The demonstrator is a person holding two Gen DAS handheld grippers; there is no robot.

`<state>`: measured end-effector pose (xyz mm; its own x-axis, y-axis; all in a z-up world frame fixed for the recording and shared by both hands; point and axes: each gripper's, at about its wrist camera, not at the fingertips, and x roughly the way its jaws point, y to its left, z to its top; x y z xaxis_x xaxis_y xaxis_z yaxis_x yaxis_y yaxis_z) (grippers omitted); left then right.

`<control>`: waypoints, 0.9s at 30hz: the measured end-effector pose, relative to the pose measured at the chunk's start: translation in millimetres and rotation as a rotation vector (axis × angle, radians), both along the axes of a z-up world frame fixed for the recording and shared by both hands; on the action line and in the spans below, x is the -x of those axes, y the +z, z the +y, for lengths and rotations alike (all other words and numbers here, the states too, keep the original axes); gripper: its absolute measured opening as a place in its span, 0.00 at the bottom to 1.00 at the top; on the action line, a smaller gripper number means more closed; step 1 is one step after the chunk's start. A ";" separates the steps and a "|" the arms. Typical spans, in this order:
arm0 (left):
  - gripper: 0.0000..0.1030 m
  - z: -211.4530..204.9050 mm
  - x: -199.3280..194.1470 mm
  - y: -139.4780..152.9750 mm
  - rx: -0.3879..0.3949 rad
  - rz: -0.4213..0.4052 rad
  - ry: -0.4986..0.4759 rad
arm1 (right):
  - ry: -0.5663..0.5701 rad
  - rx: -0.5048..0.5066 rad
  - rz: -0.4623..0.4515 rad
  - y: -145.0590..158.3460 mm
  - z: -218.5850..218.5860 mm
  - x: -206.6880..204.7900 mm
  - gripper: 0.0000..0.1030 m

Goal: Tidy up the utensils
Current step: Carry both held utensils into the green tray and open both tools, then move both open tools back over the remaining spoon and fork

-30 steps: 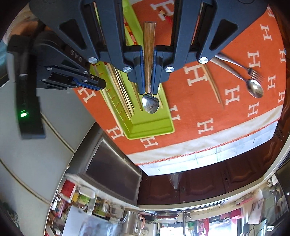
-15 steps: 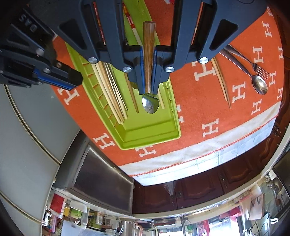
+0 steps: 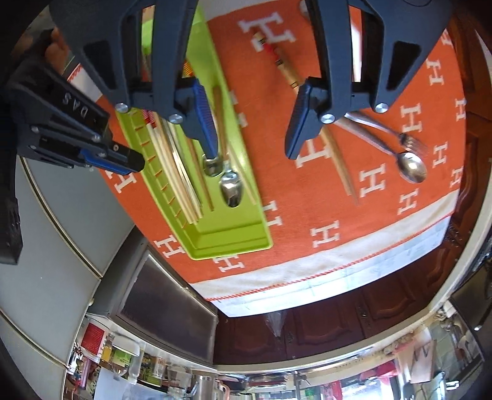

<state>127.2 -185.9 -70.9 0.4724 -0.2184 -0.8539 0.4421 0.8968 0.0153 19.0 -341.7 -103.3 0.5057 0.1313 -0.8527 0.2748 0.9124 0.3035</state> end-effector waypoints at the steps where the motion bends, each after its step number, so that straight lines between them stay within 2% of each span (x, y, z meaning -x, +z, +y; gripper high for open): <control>1: 0.41 3.8 3.1 1.8 -0.009 -0.004 0.005 | 0.002 0.000 0.000 0.0 0.7 0.3 0.16; 4: 0.42 18.9 9.7 6.3 -0.010 -0.005 0.022 | 0.008 0.003 -0.002 1.6 7.4 2.7 0.21; 11: 0.50 62.9 18.7 14.3 0.021 0.008 0.086 | 0.036 0.018 0.000 4.9 27.5 9.5 0.35; 21: 0.53 120.7 28.0 18.7 0.045 0.001 0.176 | 0.155 0.068 -0.013 22.2 84.9 2.7 0.35; 27: 0.53 158.0 27.4 21.4 0.077 -0.007 0.240 | 0.263 0.124 -0.025 36.9 135.6 -8.1 0.35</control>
<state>99.7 -27.9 -49.6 0.5242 -0.1638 -0.8357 0.2163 0.9748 -0.0554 27.2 -206.1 -66.4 0.4896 0.1562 -0.8578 0.0177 0.9818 0.1888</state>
